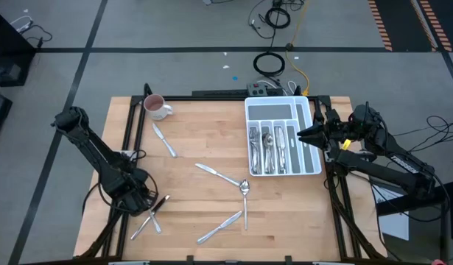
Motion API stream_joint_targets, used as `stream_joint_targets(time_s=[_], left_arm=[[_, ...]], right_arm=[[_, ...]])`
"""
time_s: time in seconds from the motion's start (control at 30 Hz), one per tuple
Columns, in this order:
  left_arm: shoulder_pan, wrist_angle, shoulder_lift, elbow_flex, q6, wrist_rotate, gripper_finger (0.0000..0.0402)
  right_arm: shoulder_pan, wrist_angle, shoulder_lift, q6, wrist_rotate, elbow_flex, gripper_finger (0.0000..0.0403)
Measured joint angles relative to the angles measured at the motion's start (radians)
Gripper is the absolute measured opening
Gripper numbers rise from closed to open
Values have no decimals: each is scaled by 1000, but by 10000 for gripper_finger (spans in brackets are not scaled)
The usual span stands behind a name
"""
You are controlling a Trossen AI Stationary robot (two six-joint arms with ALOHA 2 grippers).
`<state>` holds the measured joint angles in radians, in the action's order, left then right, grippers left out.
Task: Sort silverware
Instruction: Put the silver spoon into the silverware tray
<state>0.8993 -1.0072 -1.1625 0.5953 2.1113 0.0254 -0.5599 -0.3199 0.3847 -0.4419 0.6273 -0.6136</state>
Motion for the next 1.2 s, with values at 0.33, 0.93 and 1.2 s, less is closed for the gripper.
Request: stream_joint_targets(time_s=[0.33, 0.93, 1.2], left_arm=[[0, 52, 0, -43, -32, -19, 162], [-3, 336, 6, -162, -48, -136, 12], [-2, 347, 14, -151, 31, -209, 7]], right_arm=[[0, 0, 0, -3, -2, 0, 105], [0, 0, 2, -16, -33, 0, 105], [0, -6, 2, 26, -30, 0, 105]])
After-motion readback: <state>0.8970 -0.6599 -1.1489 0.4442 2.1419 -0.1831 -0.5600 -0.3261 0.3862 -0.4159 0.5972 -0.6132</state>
